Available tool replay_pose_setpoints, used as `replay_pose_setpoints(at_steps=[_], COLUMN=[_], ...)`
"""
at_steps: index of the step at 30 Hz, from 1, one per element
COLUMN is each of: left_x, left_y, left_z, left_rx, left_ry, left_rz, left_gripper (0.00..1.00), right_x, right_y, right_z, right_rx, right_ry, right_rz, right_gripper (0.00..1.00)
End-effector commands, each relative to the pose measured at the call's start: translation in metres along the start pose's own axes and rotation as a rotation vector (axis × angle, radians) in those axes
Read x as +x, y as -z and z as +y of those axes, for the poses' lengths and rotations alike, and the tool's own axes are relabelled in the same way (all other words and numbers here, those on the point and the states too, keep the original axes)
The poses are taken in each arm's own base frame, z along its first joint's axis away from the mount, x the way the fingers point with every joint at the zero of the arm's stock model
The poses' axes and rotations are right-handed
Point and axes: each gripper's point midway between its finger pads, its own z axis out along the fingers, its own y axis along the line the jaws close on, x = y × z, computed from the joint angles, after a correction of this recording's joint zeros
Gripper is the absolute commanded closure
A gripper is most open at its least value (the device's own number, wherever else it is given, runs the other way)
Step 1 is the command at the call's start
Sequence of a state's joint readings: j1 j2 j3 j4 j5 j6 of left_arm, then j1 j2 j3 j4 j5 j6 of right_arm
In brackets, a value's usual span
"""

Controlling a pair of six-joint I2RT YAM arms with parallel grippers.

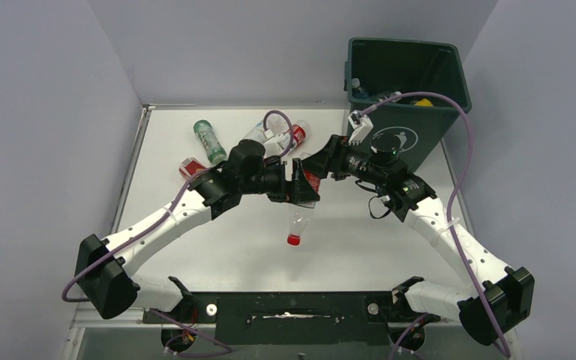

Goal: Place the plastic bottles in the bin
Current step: Pick up the plastic bottle at the center of the board, then place the plastic bottle in the trash bin.

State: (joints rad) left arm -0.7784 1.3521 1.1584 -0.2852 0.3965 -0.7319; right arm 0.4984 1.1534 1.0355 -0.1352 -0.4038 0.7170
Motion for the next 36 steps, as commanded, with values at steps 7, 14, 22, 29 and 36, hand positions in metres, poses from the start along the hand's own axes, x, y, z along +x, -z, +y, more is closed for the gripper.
replay_pose_setpoints(at_steps=[7, 14, 22, 29, 36], left_x=[-0.026, -0.041, -0.060, -0.055, -0.047], left_y=[0.037, 0.061, 0.100, 0.107, 0.115], left_z=[-0.034, -0.022, 0.023, 0.072, 0.118], left_rx=[0.066, -0.014, -0.114, -0.290, -0.469], left_ry=[-0.140, -0.142, -0.064, 0.031, 0.094], left_rz=[-0.138, -0.192, -0.260, -0.267, -0.281], left_gripper=[0.16, 0.16, 0.15, 0.15, 0.15], right_x=[-0.033, -0.059, -0.116, -0.191, -0.257], right_y=[0.010, 0.017, 0.048, 0.078, 0.106], right_z=[0.015, 0.007, -0.007, -0.004, -0.006], right_rx=[0.003, 0.064, 0.114, 0.220, 0.294], right_ry=[0.092, 0.139, 0.171, 0.292, 0.347], right_rz=[-0.096, -0.123, -0.222, -0.347, -0.476], right_gripper=[0.45, 0.45, 0.45, 0.45, 0.44])
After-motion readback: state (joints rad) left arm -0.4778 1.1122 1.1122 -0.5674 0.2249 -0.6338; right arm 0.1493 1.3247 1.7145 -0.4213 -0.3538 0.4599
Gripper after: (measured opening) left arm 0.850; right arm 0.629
